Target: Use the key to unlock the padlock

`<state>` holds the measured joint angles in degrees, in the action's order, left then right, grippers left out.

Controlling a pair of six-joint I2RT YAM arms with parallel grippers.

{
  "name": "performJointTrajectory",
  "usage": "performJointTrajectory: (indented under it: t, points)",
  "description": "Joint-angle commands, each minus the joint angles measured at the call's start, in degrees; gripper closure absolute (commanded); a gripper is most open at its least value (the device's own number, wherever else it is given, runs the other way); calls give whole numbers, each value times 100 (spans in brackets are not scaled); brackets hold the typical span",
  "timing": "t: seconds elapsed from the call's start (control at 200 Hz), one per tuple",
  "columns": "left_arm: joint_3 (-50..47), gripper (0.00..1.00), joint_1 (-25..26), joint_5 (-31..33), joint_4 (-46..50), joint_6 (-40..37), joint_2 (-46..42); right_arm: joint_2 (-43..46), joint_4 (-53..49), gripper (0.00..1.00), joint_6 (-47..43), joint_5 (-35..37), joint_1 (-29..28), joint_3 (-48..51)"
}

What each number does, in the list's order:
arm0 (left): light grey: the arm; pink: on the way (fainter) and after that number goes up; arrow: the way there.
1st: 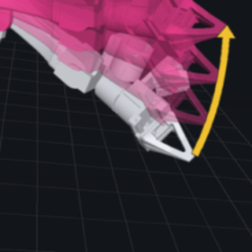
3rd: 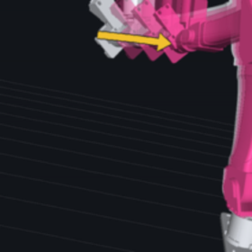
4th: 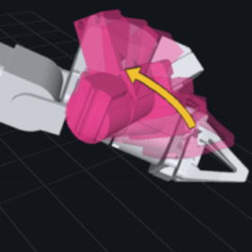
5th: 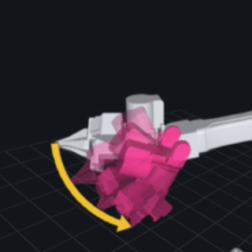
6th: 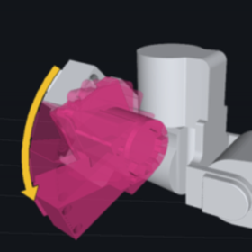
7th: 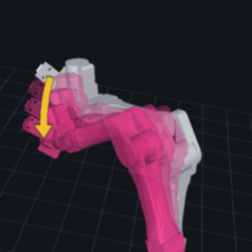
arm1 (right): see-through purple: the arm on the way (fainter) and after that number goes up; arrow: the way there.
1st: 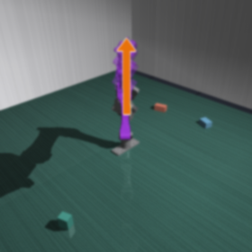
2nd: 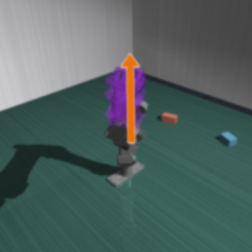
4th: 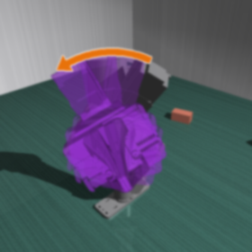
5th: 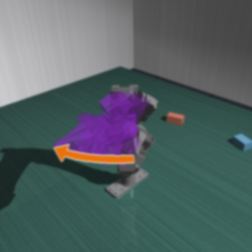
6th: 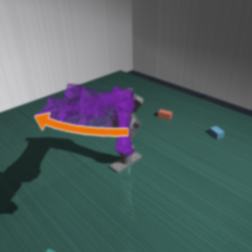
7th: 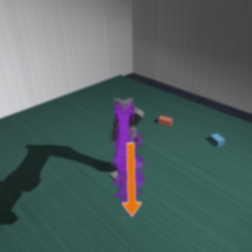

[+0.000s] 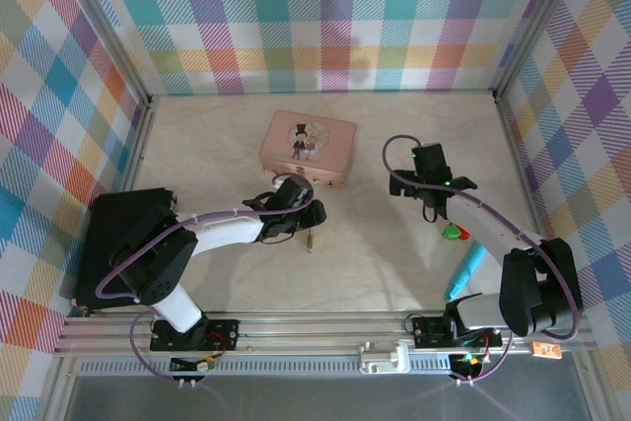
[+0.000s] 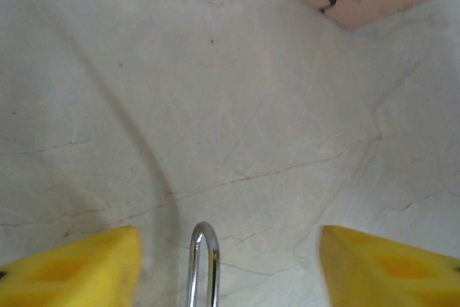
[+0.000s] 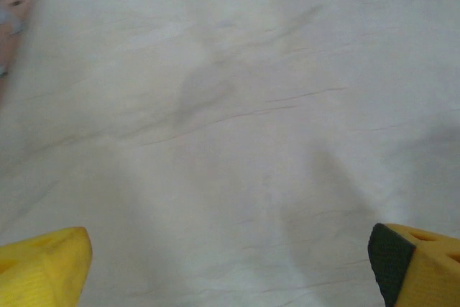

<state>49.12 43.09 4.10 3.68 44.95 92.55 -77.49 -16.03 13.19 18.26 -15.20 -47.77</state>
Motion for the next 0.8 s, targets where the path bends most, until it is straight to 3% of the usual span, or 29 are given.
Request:
performJointTrajectory:
  t: [0.0, 0.05, 0.245, 0.42, 0.605, 0.795]
  points:
    - [291, 15, -34, 641, 880, -314, -531, 6, 874, 1, -395, 145, 517, 207]
    - [355, 0, -93, 946, 1122, -450, -782, -97, 1253, 1, -497, 94, 711, 357]
    - [547, 0, -710, 2005, 1743, -1576, -1863, -749, 3113, 1, -1005, -396, 1054, 942]
    - [356, 0, -1860, 2476, 1608, -2673, -2486, -1141, 4333, 1, -1110, -529, 1148, 1271]
    - [-822, 0, -3067, 2711, 12, -3033, -2942, -794, 5743, 1, -1050, -525, 1176, 2169]
    - [-1874, 0, -3289, 3187, -1594, -3535, -2454, -871, 5988, 1, -1108, -974, 1275, 2307]
